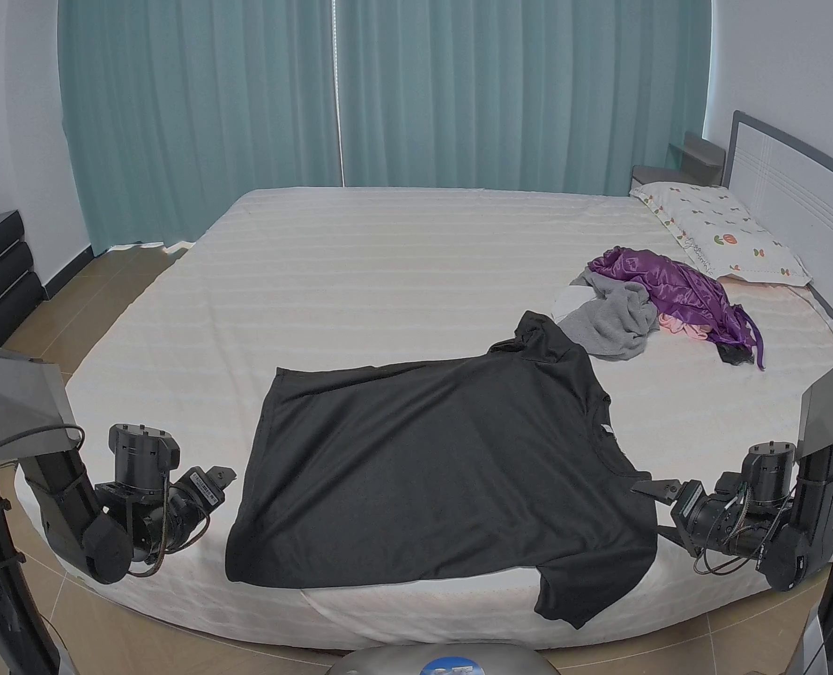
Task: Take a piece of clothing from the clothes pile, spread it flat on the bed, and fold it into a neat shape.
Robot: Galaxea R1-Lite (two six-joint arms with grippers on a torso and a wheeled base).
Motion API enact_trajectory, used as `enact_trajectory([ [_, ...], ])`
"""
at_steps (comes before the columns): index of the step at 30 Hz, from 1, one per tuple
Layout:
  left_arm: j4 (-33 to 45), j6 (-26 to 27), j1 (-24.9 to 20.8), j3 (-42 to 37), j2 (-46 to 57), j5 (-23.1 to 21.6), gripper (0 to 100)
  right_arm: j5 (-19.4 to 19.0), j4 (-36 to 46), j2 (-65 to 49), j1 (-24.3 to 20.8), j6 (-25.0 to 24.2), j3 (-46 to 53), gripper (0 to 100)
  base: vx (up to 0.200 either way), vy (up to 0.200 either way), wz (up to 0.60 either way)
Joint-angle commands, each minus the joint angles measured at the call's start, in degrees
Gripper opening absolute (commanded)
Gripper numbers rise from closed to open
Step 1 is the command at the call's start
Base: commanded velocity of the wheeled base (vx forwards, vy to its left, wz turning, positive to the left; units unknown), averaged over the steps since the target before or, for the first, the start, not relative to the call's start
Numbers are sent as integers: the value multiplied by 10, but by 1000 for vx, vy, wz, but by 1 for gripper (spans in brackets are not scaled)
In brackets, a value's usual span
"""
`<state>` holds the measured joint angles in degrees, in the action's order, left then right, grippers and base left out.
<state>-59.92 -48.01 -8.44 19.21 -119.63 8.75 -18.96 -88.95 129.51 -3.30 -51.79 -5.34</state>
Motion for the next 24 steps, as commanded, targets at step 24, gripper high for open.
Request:
enact_trajectory([
  [24, -1, -31, 3, 15, -11, -18, 100, 0, -9, 17, 5, -1, -5, 100, 0, 0, 0],
])
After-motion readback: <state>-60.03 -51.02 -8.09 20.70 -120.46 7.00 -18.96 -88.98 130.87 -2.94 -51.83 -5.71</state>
